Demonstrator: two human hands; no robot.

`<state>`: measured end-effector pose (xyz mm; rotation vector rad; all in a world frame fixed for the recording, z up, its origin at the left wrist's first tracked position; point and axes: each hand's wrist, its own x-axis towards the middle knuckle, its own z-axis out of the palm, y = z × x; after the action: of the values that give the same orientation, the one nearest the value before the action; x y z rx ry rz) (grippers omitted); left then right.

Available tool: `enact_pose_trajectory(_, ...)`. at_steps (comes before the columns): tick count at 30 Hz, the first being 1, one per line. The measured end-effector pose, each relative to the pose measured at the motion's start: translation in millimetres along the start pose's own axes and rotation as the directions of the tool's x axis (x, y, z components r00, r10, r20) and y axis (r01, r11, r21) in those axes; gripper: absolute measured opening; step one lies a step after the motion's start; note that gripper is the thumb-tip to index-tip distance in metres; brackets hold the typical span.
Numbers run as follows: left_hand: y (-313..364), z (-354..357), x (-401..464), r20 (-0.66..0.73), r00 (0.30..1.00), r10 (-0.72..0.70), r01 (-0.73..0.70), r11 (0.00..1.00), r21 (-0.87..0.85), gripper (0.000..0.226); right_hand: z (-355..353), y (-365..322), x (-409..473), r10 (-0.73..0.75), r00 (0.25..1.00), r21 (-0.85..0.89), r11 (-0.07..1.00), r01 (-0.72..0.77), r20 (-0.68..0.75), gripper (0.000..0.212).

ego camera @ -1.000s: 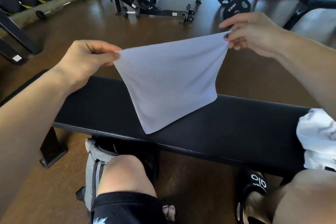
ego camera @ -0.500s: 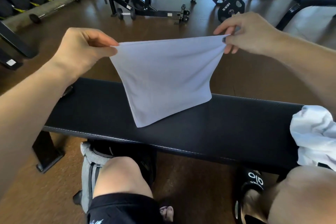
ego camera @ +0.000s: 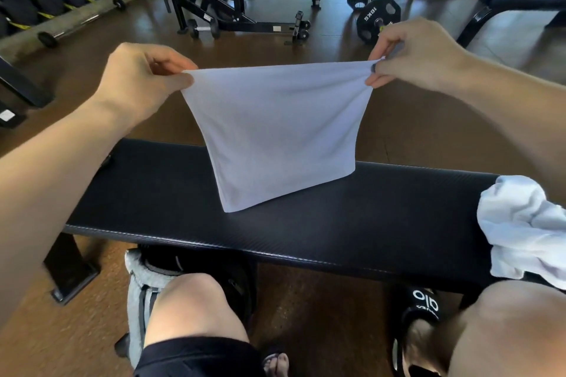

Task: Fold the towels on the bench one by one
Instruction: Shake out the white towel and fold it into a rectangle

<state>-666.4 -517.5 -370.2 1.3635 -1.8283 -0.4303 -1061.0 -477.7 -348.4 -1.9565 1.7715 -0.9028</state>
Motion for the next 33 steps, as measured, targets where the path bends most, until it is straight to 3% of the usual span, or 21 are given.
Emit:
enact_pose_trajectory(6,9.0,18.0,14.8,-0.016,1.000,-0.010,0.011,0.999,0.049,0.018,-8.0,15.2,6.2,0.003,1.000,0.058,0.998,-0.002,-0.006,0.008)
enact_pose_trajectory(13,27.2,63.0,46.1,-0.029,0.999,-0.037,0.043,0.972,0.232,0.014,-10.6,45.4,29.3,0.088,0.977,0.027,0.996,-0.085,-0.193,0.008)
enact_pose_trajectory(17,44.5,76.7,78.4,-0.050,0.996,-0.077,0.084,0.981,0.175,0.015,-26.9,48.0,43.3,0.107,0.942,0.019,0.994,-0.107,-0.317,0.017)
enact_pose_trajectory(20,59.7,75.7,94.5,-0.127,0.992,0.010,0.004,0.994,0.111,0.016,-43.8,38.0,37.6,0.051,0.889,0.063,0.998,-0.025,-0.455,0.031)
enact_pose_trajectory(22,59.6,74.0,86.8,-0.153,0.984,0.086,-0.072,0.993,0.096,0.017,-45.7,37.1,20.0,-0.006,0.877,0.039,0.999,0.028,-0.481,0.025)
enact_pose_trajectory(24,43.2,75.5,62.0,-0.080,0.984,0.156,-0.148,0.984,0.100,0.015,-33.6,45.9,-11.7,0.011,0.908,0.030,1.000,0.002,-0.419,0.015)
enact_pose_trajectory(26,17.6,79.4,21.6,0.124,0.965,0.233,-0.246,0.964,0.101,0.017,-9.5,64.6,-53.1,0.051,0.950,-0.020,0.998,-0.060,-0.307,0.019)
enact_pose_trajectory(30,-32.9,91.8,-59.9,0.528,0.809,0.258,-0.367,0.924,0.111,0.020,48.1,100.2,-130.6,0.136,0.991,-0.256,0.958,-0.128,0.013,0.028)
enact_pose_trajectory(33,-54.1,96.3,-99.9,0.674,0.710,0.204,-0.398,0.906,0.145,0.015,82.5,104.9,-171.8,0.189,0.947,-0.430,0.901,-0.061,0.261,0.023)
